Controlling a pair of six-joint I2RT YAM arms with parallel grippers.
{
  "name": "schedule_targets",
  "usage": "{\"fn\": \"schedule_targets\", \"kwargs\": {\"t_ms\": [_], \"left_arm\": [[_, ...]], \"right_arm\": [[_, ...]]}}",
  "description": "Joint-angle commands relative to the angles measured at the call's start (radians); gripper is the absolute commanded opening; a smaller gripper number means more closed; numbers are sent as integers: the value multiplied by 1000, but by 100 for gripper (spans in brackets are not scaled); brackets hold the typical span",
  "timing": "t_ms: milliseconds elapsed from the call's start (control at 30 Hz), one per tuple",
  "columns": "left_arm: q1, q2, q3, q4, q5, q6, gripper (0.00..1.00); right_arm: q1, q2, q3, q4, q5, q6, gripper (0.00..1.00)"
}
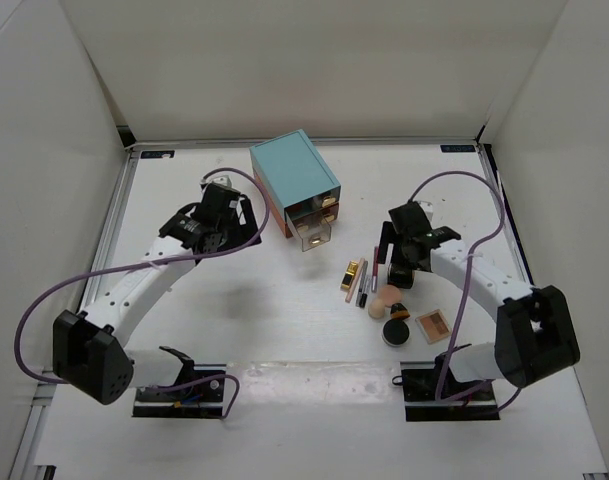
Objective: Organize the makeup
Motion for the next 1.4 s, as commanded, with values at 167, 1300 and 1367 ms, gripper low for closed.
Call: {"fn": "schedule_targets", "kwargs": {"t_ms": [167, 1300, 1367], "left_arm": [[-5, -71, -8, -22, -17, -29, 98], [-8, -40, 63, -34, -84, -18, 98], [-8, -40, 63, -40, -90, -21, 98]], "right_arm": [[-46, 109, -40, 93, -29, -5, 93], [285, 149, 374, 482, -267, -425, 27], [301, 192, 409, 483, -263, -437, 27]]}}
